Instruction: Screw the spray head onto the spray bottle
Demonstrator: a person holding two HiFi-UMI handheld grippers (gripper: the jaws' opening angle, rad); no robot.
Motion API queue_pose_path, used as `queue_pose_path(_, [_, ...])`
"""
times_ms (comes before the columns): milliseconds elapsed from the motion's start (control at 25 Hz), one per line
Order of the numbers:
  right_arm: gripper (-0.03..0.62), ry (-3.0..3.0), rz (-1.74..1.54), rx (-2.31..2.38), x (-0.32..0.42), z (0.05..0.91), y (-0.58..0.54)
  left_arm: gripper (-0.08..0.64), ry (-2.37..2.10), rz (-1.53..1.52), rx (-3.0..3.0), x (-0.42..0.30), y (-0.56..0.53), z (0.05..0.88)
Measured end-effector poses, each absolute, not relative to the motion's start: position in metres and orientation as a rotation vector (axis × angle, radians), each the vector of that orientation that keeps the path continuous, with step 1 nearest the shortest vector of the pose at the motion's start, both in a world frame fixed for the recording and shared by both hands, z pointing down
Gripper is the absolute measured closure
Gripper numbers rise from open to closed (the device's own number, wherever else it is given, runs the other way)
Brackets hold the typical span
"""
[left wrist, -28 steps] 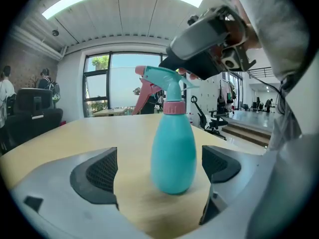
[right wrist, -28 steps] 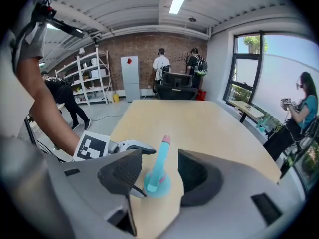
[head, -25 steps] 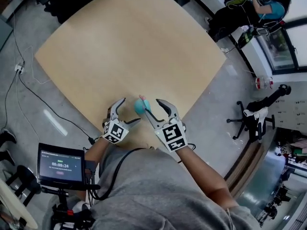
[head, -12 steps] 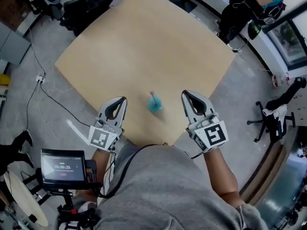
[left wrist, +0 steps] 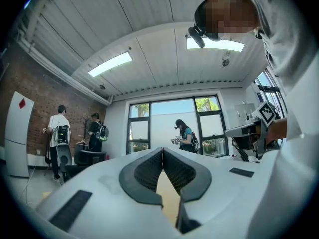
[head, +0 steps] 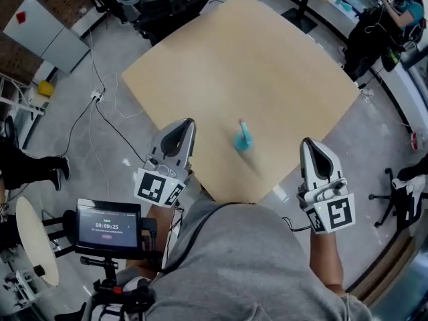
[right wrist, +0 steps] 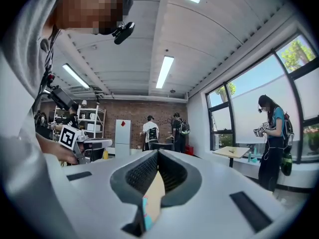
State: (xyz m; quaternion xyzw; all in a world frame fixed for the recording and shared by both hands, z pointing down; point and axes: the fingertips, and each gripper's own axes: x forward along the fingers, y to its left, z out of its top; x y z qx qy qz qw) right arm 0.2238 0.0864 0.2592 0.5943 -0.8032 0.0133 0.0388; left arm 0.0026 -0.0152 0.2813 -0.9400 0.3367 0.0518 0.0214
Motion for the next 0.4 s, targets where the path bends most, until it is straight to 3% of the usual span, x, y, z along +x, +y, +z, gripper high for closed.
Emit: queue_pose_path(400, [0.583, -2.519, -0.022, 1.754, 0.215, 0.242, 0.145, 0.554, 1.103, 0.137, -2.957, -0.019, 0.065, 0.268])
